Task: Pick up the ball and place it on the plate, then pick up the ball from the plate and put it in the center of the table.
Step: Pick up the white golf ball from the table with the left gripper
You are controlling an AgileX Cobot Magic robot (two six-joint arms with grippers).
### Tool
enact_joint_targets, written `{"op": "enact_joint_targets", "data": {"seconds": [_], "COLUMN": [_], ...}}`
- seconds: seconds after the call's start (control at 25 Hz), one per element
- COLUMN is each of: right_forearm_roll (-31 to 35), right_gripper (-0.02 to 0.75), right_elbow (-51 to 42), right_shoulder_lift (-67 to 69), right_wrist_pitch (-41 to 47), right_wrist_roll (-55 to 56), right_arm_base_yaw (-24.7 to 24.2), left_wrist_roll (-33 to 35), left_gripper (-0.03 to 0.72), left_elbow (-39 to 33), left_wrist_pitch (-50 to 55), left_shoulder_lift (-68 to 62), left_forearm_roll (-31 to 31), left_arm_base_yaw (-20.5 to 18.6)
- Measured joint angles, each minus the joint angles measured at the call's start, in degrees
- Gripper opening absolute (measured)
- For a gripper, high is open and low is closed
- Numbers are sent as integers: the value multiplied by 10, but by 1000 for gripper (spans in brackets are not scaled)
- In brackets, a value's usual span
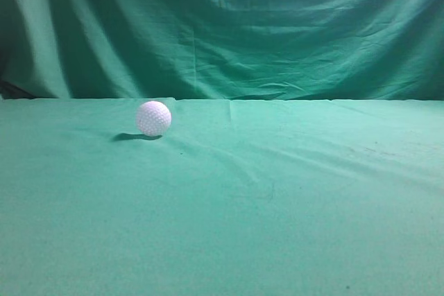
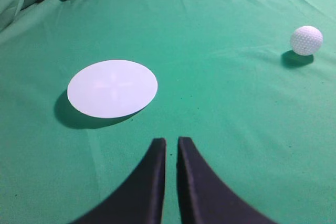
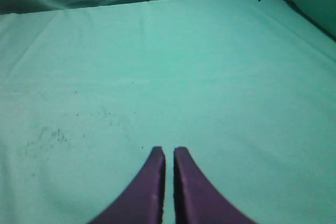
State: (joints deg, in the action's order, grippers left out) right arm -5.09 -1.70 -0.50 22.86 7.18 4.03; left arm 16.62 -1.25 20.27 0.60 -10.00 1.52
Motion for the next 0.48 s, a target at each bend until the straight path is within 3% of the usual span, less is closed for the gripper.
{"op": "enact_joint_targets", "data": {"seconds": [0.48], "right_forearm_roll": [0], "right_gripper": [47], "right_elbow": [0], "right_shoulder_lift": [0], "right_wrist_pitch": [0], "right_wrist_roll": [0], "right_arm_base_yaw": [0], "left_wrist_roll": [0], "left_gripper": [57], "left_elbow": [0], "left_wrist_pitch": [0], "left_shoulder_lift": [0], "left_forearm_roll": [0], "left_arm_base_yaw": [0]}}
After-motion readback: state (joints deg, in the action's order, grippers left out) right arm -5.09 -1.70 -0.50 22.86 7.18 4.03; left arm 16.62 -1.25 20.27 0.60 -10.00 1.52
